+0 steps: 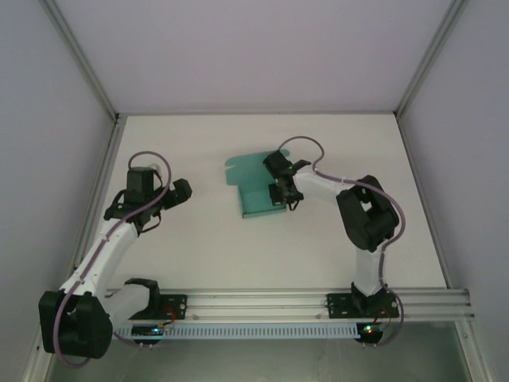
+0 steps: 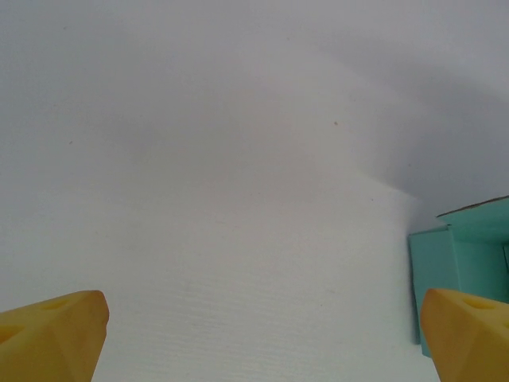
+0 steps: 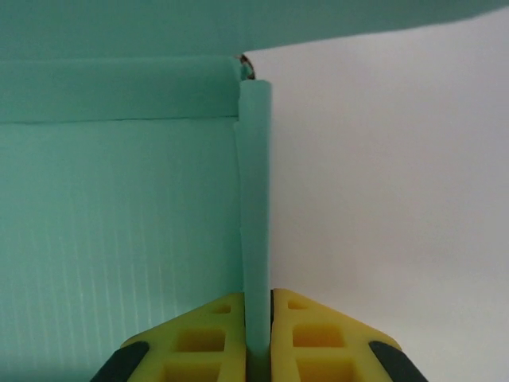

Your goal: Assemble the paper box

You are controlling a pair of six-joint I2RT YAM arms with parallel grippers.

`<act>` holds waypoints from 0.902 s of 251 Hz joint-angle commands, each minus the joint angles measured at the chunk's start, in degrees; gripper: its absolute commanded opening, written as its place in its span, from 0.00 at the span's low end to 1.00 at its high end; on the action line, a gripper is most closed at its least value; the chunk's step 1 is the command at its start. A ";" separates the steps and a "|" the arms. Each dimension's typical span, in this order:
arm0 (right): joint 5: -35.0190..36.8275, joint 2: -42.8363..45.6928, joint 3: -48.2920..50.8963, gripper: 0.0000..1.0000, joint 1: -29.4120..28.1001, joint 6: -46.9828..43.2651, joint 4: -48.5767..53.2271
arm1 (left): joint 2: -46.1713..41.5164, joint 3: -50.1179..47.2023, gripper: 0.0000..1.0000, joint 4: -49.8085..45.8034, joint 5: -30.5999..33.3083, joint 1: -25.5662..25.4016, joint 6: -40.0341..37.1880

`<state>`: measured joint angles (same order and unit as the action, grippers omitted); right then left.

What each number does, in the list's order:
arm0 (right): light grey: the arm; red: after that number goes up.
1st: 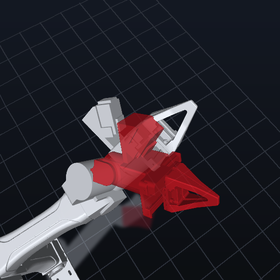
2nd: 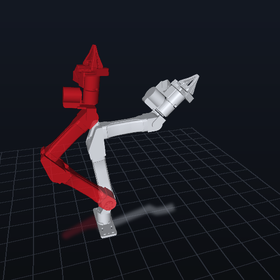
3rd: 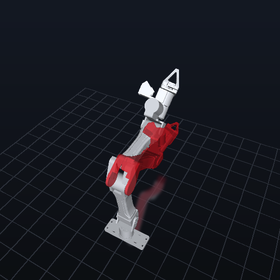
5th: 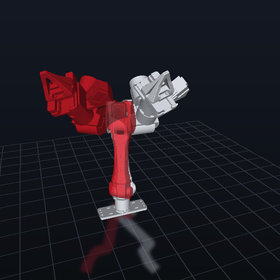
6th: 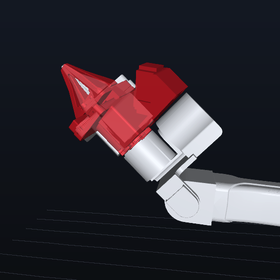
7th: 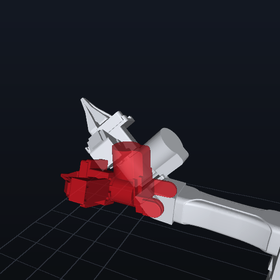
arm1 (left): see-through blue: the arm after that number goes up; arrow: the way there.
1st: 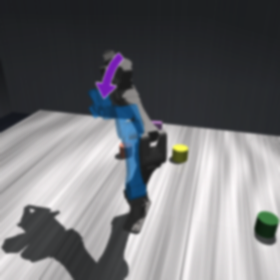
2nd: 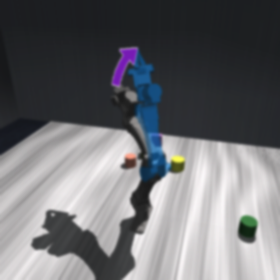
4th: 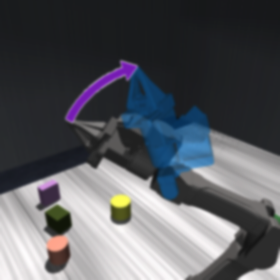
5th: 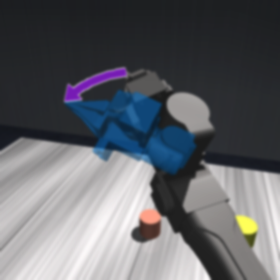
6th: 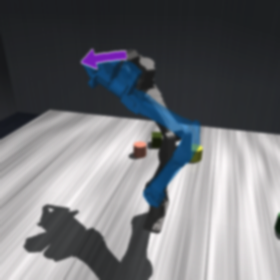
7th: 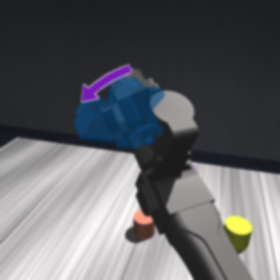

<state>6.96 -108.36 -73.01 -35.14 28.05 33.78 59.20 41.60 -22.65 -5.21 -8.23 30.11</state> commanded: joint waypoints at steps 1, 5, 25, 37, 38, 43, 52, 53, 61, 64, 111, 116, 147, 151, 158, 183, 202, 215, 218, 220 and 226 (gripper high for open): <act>0.81 4.74 4.30 0.11 -1.37 16.63 2.05 | 1.31 0.15 1.00 2.52 -1.55 0.19 1.07; 0.41 5.27 4.37 0.12 -1.50 17.06 1.86 | 1.55 0.14 1.00 2.77 -1.82 0.14 1.09; -0.36 8.02 7.89 0.13 -2.22 19.45 0.37 | 3.00 0.32 1.00 3.81 -3.16 -0.15 0.89; -1.07 9.16 8.92 0.13 -2.44 20.61 -1.10 | 3.85 0.66 1.00 4.31 -3.37 -0.57 0.82; -1.11 9.19 9.02 0.13 -2.50 20.71 -1.18 | 3.88 0.66 1.00 4.30 -3.34 -0.65 0.82; -1.49 9.52 9.46 0.13 -2.64 21.05 -1.79 | 4.32 0.87 0.99 4.39 -3.40 -0.96 0.83; -1.86 10.19 9.81 0.13 -3.06 21.32 -2.46 | 4.91 1.17 0.99 4.69 -3.52 -1.62 0.55; -1.86 10.28 9.86 0.14 -3.12 21.42 -2.48 | 5.02 1.19 1.00 4.79 -3.55 -1.66 0.47; -1.46 10.88 9.99 0.14 -3.50 21.84 -2.42 | 5.58 1.56 1.00 5.11 -4.00 -2.39 0.02; -1.34 11.15 9.94 0.14 -3.65 21.82 -2.36 | 5.76 1.74 1.00 5.22 -4.09 -2.69 -0.22; -1.25 16.91 11.53 0.30 -4.69 22.51 0.24 | 9.82 4.87 1.00 8.35 -6.46 -6.61 -3.25; -0.82 17.68 11.86 0.33 -4.70 22.53 0.55 | 10.34 5.30 1.00 8.76 -7.10 -6.62 -3.51; 6.80 23.36 13.51 0.46 -3.94 12.04 -0.72 | 13.15 7.71 1.00 10.18 -10.35 -6.96 -6.20; 7.72 23.82 13.41 0.48 -3.73 10.54 -0.65 | 13.41 8.14 1.00 10.15 -10.38 -7.02 -6.55; 8.59 24.62 13.01 0.51 -3.26 7.89 -0.46 | 13.94 8.84 1.00 9.96 -10.46 -7.06 -7.38; 6.59 26.65 11.13 0.65 -1.34 -3.85 -1.25 | 15.01 10.41 1.00 9.99 -15.22 -7.39 -12.07; 3.10 27.06 9.51 0.73 0.72 -11.98 -3.86 | 15.70 11.19 1.00 9.82 -18.68 -8.73 -17.98; -0.56 26.75 8.44 0.77 2.55 -19.02 -5.98 | 16.32 12.41 0.99 8.74 -19.48 -10.19 -22.85; -1.36 26.65 8.13 0.79 3.01 -20.72 -6.39 | 16.59 12.91 1.00 8.22 -19.49 -10.76 -24.18; -1.98 26.56 7.88 0.80 3.33 -21.78 -6.54 | 16.70 13.27 1.00 7.77 -19.42 -10.91 -25.07; -4.25 26.16 6.90 0.81 4.28 -25.41 -6.75 | 17.25 14.29 1.00 6.48 -19.39 -11.62 -27.88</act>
<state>9.47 -82.15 -62.13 -34.24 22.98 30.83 74.85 51.64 -13.91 -19.40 -16.93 15.92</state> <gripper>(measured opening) 0.777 0.995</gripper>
